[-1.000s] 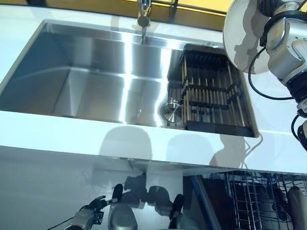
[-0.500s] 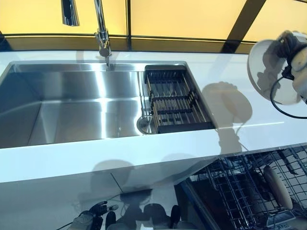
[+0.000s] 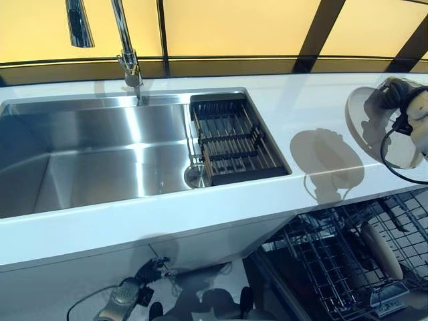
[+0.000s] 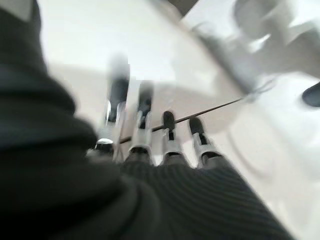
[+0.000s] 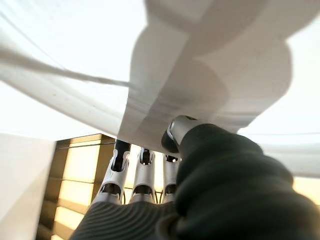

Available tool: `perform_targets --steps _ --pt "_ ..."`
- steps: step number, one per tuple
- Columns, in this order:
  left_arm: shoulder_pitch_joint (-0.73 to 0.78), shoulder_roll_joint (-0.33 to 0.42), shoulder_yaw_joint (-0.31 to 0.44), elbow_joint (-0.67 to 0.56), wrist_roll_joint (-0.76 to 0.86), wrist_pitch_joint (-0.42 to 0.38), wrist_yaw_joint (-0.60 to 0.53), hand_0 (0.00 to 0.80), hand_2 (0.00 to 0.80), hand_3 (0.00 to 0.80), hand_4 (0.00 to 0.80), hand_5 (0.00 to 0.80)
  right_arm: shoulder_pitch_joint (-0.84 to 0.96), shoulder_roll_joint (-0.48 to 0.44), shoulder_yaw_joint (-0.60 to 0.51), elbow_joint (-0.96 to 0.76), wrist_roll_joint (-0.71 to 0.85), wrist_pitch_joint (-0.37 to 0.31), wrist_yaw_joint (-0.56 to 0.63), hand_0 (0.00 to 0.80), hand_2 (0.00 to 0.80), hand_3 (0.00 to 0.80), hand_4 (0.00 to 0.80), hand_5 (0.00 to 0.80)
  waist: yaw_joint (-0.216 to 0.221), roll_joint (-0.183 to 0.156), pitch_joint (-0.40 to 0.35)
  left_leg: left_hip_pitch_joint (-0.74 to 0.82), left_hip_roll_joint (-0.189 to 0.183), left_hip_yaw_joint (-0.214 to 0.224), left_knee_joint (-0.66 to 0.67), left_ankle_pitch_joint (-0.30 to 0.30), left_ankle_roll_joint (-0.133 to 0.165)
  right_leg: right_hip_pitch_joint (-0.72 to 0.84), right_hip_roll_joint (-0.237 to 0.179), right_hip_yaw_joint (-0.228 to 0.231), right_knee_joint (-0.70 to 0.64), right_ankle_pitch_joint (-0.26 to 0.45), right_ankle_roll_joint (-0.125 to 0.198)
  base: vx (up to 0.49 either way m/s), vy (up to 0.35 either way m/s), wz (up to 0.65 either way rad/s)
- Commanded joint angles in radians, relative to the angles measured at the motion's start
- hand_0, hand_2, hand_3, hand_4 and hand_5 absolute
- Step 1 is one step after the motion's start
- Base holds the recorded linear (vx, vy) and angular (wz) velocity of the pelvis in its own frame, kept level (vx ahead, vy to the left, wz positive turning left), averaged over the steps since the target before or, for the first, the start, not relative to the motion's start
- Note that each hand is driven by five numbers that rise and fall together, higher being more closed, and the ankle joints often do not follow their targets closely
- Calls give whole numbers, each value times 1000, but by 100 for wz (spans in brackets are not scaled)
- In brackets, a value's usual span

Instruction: Take plates into dishwasher

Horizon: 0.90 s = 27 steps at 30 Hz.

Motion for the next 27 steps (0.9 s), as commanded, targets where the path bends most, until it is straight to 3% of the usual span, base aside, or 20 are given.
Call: perform_targets --steps 1,7,12,16,20,24,27 --pt "-118 96 13 -172 30 -87 41 0 0 0 0 0 -44 -86 -18 -48 -34 -8 -27 800 800 800 800 800 8 -5 47 24 -15 -13 -2 -27 45 104 -60 -24 4 -83 65 -3 8 4" --pt "-111 182 26 -334 -40 -30 -59 0 0 0 0 0 52 -77 -86 -83 -59 1 -55 800 800 800 800 800 24 24 43 27 -23 -32 -2 -23 46 120 -71 -48 4 -82 64 -6 5 12" --pt "-77 180 -15 -316 -119 62 -221 0 0 0 0 0 57 -66 -92 -77 -68 -6 -71 800 800 800 800 800 29 42 39 33 -28 -36 -2 -21 48 133 -77 -61 4 -83 64 3 6 3" --pt "-43 159 -47 -230 -247 126 -423 0 0 0 0 0 37 -58 -79 -83 -71 -4 -70 800 800 800 800 800 24 49 37 29 -33 -38 -2 -17 49 133 -78 -57 4 -84 66 0 0 0" --pt "21 179 -65 -251 -362 164 -668 0 0 0 0 0 18 -69 -57 -85 -75 -13 -71 800 800 800 800 800 21 61 37 30 -33 -32 -2 -17 49 131 -78 -51 4 -86 68 2 18 0" --pt "70 239 -73 -380 -470 222 -884 0 0 0 0 0 1 -88 -21 -51 -68 -34 -93 800 800 800 800 800 25 77 44 36 -36 -31 -2 -18 50 137 -81 -48 4 -85 68 6 28 1" --pt "77 279 -81 -501 -527 278 -924 0 0 0 0 0 1 -97 0 -44 -67 -30 -96 800 800 800 800 800 30 82 47 41 -40 -34 -2 -18 54 144 -85 -52 4 -81 69 21 5 5"
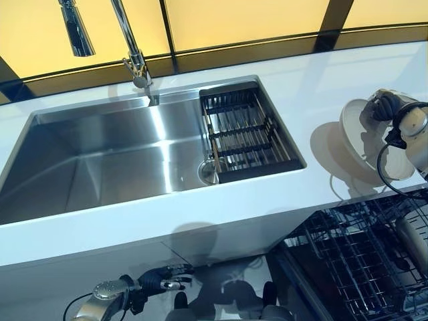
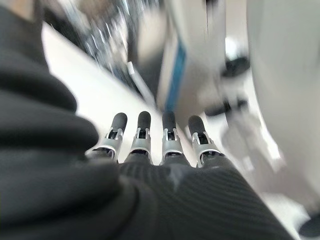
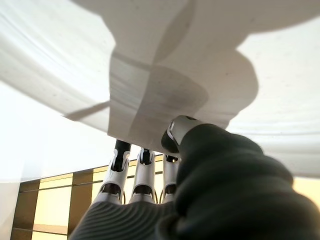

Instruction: Take plates into dishwasher

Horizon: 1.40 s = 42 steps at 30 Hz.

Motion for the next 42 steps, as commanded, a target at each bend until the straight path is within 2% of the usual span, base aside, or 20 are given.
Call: perform_targets --steps 1,3,11,13,19,22,29,36,42 --pt "-32 114 -56 -138 -120 60 -85 0 0 0 0 0 -125 -82 81 18 -27 -15 -52 800 800 800 800 800 26 -65 -6 29 -33 3 -2 -23 48 102 -73 -15 4 -72 64 18 -13 9" --pt "-24 139 -34 -212 -132 89 -79 0 0 0 0 0 -119 -93 82 4 -36 -16 -34 800 800 800 800 800 30 -64 -7 29 -32 1 -2 -21 48 104 -75 -19 4 -71 66 8 -14 12" --pt "-23 220 29 -395 -168 84 -34 0 0 0 0 0 -87 -111 72 -28 -28 -3 -30 800 800 800 800 800 45 -63 -13 25 -31 -15 -2 -15 50 108 -76 -34 4 -70 67 0 -7 2" --pt "-35 281 66 -462 -147 44 11 0 0 0 0 0 -61 -116 58 -33 -26 5 -38 800 800 800 800 800 58 -62 -18 23 -30 -25 -2 -11 49 113 -77 -47 4 -67 69 2 -49 2" --pt "-73 409 170 -566 -122 11 97 0 0 0 0 0 5 -120 18 -54 -28 24 -56 800 800 800 800 800 79 -56 -30 20 -31 -38 -2 -4 50 124 -80 -71 4 -67 73 -7 -34 10" --pt "-109 447 209 -600 -136 -1 136 0 0 0 0 0 35 -114 -4 -62 -33 38 -62 800 800 800 800 800 89 -54 -34 19 -30 -43 -2 -1 49 129 -80 -83 4 -67 73 -15 -32 7" --pt "-188 471 272 -611 -122 -73 226 0 0 0 0 0 83 -101 -52 -64 -47 51 -74 800 800 800 800 800 105 -57 -41 14 -30 -54 -2 2 45 137 -79 -102 4 -68 71 -15 -33 10" --pt "-243 461 318 -597 -88 -142 302 0 0 0 0 0 95 -75 -76 -66 -63 56 -63 800 800 800 800 800 110 -62 -49 13 -28 -57 -2 1 41 141 -78 -111 4 -72 70 -5 -10 1" --pt "-298 428 322 -606 -154 -141 268 0 0 0 0 0 111 -41 -92 -59 -80 53 -73 800 800 800 800 800 109 -67 -61 16 -23 -54 -2 1 36 147 -77 -115 4 -75 69 3 -10 0"
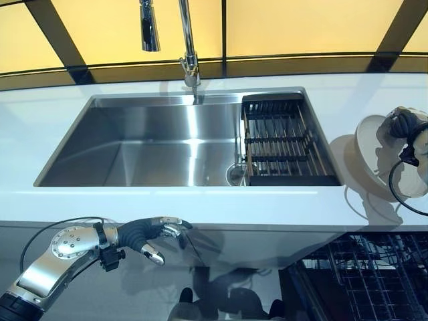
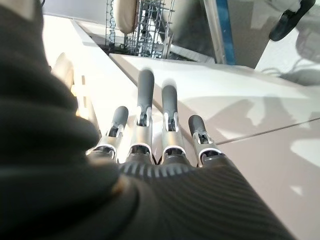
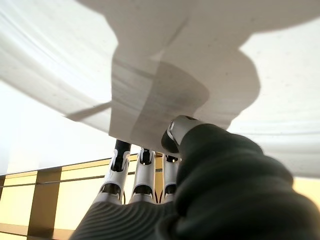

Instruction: Take plates into dishwasher

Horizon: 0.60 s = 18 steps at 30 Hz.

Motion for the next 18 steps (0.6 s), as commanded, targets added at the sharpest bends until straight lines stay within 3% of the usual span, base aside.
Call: perform_targets --steps 1,5,11,12,14,18 --pt "-282 20 130 11 -111 -78 109 0 0 0 0 0 -67 7 18 -17 -67 -1 -54 800 800 800 800 800 -32 -54 -49 13 -21 22 -3 -3 33 87 -69 -40 4 -58 66 0 0 0" --pt "-324 -15 105 7 -183 -49 92 0 0 0 0 0 -63 31 18 -9 -73 2 -69 800 800 800 800 800 -38 -56 -54 17 -21 28 -3 -5 32 90 -70 -39 4 -58 67 3 -7 2" --pt "-329 -41 43 -7 -258 150 -144 0 0 0 0 0 -55 40 23 -24 -78 4 -71 800 800 800 800 800 -49 -52 -63 27 -17 41 -3 -7 33 91 -68 -30 4 -55 68 7 -11 4" --pt "-315 -36 18 -18 -266 226 -217 0 0 0 0 0 -61 36 38 -31 -73 6 -72 800 800 800 800 800 -55 -48 -66 32 -14 46 -3 -5 32 92 -67 -25 4 -54 68 0 0 0" --pt "-320 -10 -20 -28 -279 275 -258 0 0 0 0 0 -79 30 67 -38 -66 14 -70 800 800 800 800 800 -63 -42 -69 36 -12 55 -3 -4 30 91 -67 -22 4 -51 71 5 10 -2" --pt "-367 10 -96 -40 -282 303 -271 0 0 0 0 0 -118 36 124 -5 -45 21 -91 800 800 800 800 800 -68 -34 -75 43 -13 61 -3 -5 31 97 -68 -22 4 -51 72 19 13 -5"
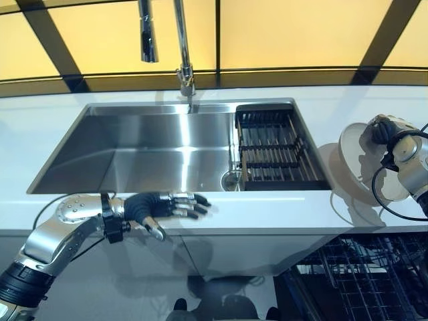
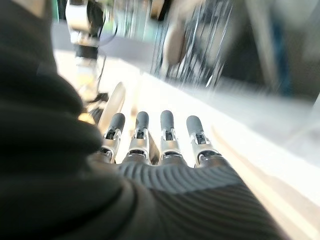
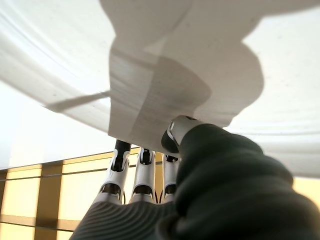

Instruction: Take plates into dishwasher

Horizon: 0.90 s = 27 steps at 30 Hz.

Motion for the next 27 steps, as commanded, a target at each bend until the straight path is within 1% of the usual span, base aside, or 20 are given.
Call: perform_targets --steps 1,4,6,9,10,11,12,13,15,16,17,18,19,20,21,24,27 --pt "-130 54 -95 -24 -66 12 -43 0 0 0 0 0 -138 -37 107 10 -12 5 -59 800 800 800 800 800 -4 -15 -29 34 -4 47 -2 -10 36 89 -57 -23 -1 -50 63 14 -1 -11" --pt "-169 62 -122 -32 -108 30 -47 0 0 0 0 0 -163 -39 129 39 2 -3 -59 800 800 800 800 800 -1 -14 -33 36 -7 44 -2 -11 37 93 -59 -26 -1 -49 63 8 -11 -1" --pt "-173 57 -120 -31 -122 36 -70 0 0 0 0 0 -155 -38 124 37 2 0 -60 800 800 800 800 800 -1 -14 -35 36 -7 45 -2 -12 37 94 -60 -27 -1 -49 63 0 0 0" --pt "-178 51 -122 -53 -104 29 -32 0 0 0 0 0 -156 -32 128 42 1 6 -61 800 800 800 800 800 0 -13 -37 37 -9 43 -2 -12 38 96 -59 -28 -1 -49 61 0 0 0" --pt "-187 63 -111 -54 -116 6 39 0 0 0 0 0 -152 -35 124 43 4 4 -63 800 800 800 800 800 2 -13 -39 36 -11 39 -2 -12 37 97 -59 -30 -1 -49 63 0 0 0" --pt "-192 63 -104 -47 -110 -20 81 0 0 0 0 0 -148 -35 118 41 5 3 -62 800 800 800 800 800 3 -13 -40 36 -11 37 -2 -12 37 98 -59 -32 -1 -50 63 0 0 0" --pt "-196 61 -90 -36 -88 -39 118 0 0 0 0 0 -139 -33 109 40 0 2 -60 800 800 800 800 800 4 -14 -41 36 -10 37 -2 -12 37 100 -60 -35 -1 -51 62 0 0 0" --pt "-197 61 -79 -25 -77 -54 125 0 0 0 0 0 -135 -32 103 38 -3 4 -57 800 800 800 800 800 6 -15 -42 36 -10 37 -2 -12 37 101 -60 -37 -1 -52 63 0 0 0" --pt "-217 83 -45 -8 34 -163 230 0 0 0 0 0 -139 -32 97 32 -8 -2 -41 800 800 800 800 800 14 -20 -43 32 -10 32 -2 -9 36 102 -59 -43 -1 -51 62 0 0 0" --pt "-220 87 -41 -3 56 -181 245 0 0 0 0 0 -138 -31 96 34 -9 -7 -42 800 800 800 800 800 15 -20 -42 32 -10 32 -2 -10 36 103 -59 -44 -1 -52 62 0 0 0" --pt "-235 111 -32 19 93 -234 283 0 0 0 0 0 -136 -29 90 31 -10 -10 -39 800 800 800 800 800 17 -21 -42 32 -10 29 -2 -10 36 104 -59 -47 -1 -53 63 0 0 0" --pt "-256 129 -15 39 164 -300 366 0 0 0 0 0 -141 -31 85 19 -9 -9 -30 800 800 800 800 800 19 -24 -42 30 -10 26 -2 -9 37 104 -57 -47 -1 -55 62 9 -37 4" --pt "-276 145 6 76 263 -385 427 0 0 0 0 0 -143 -27 77 18 -13 -12 -25 800 800 800 800 800 22 -27 -44 28 -11 23 -2 -9 37 105 -56 -51 -1 -57 62 8 -36 5" --pt "-288 162 17 93 304 -441 469 0 0 0 0 0 -144 -23 72 14 -15 -11 -24 800 800 800 800 800 25 -30 -44 27 -11 21 -2 -9 37 106 -55 -53 -1 -58 63 6 -35 4" --pt "-296 173 44 105 359 -491 525 0 0 0 0 0 -151 -27 69 13 -11 -15 -19 800 800 800 800 800 28 -34 -44 24 -10 18 -2 -8 37 105 -54 -55 -1 -59 62 -1 -27 5" --pt "-296 186 113 141 450 -582 632 0 0 0 0 0 -145 -27 53 9 -14 -29 -21 800 800 800 800 800 34 -40 -47 18 -10 13 -2 -8 36 103 -54 -59 -1 -62 60 -2 -18 9" --pt "-266 210 165 156 514 -631 719 0 0 0 0 0 -120 -31 36 -1 -21 -36 -24 800 800 800 800 800 36 -44 -51 14 -10 10 -2 -8 35 102 -52 -60 -1 -64 58 0 -2 4"
